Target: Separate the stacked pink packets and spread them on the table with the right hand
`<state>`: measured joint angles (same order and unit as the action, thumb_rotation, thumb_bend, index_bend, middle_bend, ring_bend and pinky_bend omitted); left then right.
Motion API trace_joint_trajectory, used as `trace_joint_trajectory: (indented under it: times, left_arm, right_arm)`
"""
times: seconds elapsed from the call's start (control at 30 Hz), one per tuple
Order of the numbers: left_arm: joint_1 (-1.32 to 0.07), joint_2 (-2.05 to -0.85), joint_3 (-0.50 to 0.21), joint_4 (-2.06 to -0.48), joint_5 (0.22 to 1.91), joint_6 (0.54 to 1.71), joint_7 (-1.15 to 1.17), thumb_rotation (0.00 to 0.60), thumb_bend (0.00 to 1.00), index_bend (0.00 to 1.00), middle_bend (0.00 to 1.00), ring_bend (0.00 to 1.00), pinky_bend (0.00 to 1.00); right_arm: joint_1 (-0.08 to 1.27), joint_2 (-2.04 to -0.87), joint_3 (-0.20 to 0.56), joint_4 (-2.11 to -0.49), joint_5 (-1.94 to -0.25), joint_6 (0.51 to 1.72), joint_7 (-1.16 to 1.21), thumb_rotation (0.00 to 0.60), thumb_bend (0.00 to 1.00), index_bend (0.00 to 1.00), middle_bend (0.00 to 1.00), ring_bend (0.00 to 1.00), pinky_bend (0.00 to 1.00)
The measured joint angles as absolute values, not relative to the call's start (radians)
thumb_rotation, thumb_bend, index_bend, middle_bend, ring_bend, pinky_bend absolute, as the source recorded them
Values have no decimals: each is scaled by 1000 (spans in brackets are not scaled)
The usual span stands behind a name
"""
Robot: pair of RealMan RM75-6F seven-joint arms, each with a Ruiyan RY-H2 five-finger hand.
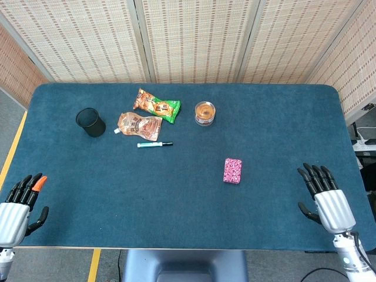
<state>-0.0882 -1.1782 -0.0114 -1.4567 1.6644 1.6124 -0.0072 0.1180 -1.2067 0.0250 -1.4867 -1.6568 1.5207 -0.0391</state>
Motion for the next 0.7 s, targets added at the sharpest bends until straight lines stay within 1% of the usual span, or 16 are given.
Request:
trace_joint_trajectory:
  times: [0.23, 0.37, 0.47, 0.57, 0.7]
  left_arm:
    - [-94, -1181, -10, -1452, 1673, 1609, -29, 600, 458, 0, 53, 54, 159]
    - [-96, -1180, -10, -1443, 1684, 1626, -54, 600, 459, 0, 53, 55, 165]
    - [-96, -1178, -10, -1438, 1674, 1618, -64, 600, 459, 0, 53, 56, 167]
    - [-97, -1178, -12, -1430, 1663, 1613, -72, 600, 458, 0, 52, 56, 168]
    - [-93, -1186, -12, -1423, 1661, 1617, -69, 600, 458, 0, 52, 56, 169]
  right_arm:
    - [124, -1220, 32, -1460, -1647, 1518, -38, 600, 199, 0, 0, 0, 0]
    - [152, -1232, 37, -1448, -1660, 1495, -37, 600, 198, 0, 0, 0, 0]
    - [193, -1227, 41, -1445, -1680, 1447, -69, 600, 198, 0, 0, 0, 0]
    - [255, -1218, 45, -1445, -1708, 1368, -137, 600, 199, 0, 0, 0, 0]
    - [368, -1208, 51, -1451, -1752, 1219, -246, 600, 199, 0, 2, 0, 0]
